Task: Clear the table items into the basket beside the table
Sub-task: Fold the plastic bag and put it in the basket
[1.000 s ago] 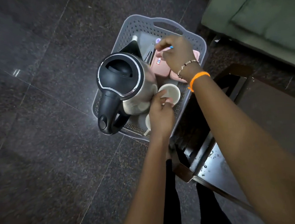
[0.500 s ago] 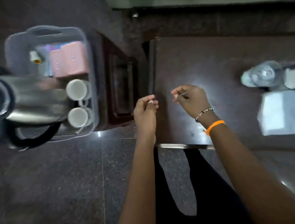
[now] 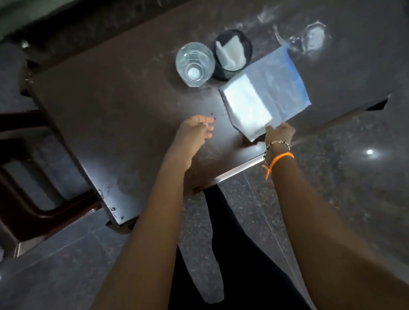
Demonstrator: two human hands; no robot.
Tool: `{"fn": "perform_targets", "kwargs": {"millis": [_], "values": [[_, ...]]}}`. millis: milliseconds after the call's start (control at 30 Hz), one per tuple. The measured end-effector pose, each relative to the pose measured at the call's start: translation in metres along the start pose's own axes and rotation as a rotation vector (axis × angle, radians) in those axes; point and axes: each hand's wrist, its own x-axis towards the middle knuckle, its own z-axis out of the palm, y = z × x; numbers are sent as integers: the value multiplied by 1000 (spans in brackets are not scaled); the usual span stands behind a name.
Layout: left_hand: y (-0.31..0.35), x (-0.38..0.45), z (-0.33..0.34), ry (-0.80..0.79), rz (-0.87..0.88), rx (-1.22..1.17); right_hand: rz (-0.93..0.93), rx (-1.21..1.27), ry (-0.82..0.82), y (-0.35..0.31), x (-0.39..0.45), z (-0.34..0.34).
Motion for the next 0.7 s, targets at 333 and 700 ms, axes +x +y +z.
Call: {"fn": "perform_targets", "kwargs": {"millis": [333,700], "values": [[-10,2,32,-12,-136,99,390,573,-255,-9,37,-20],[-45,-32,-35,119,-170,-145,108,299,-873,9,-64,-26]]}}
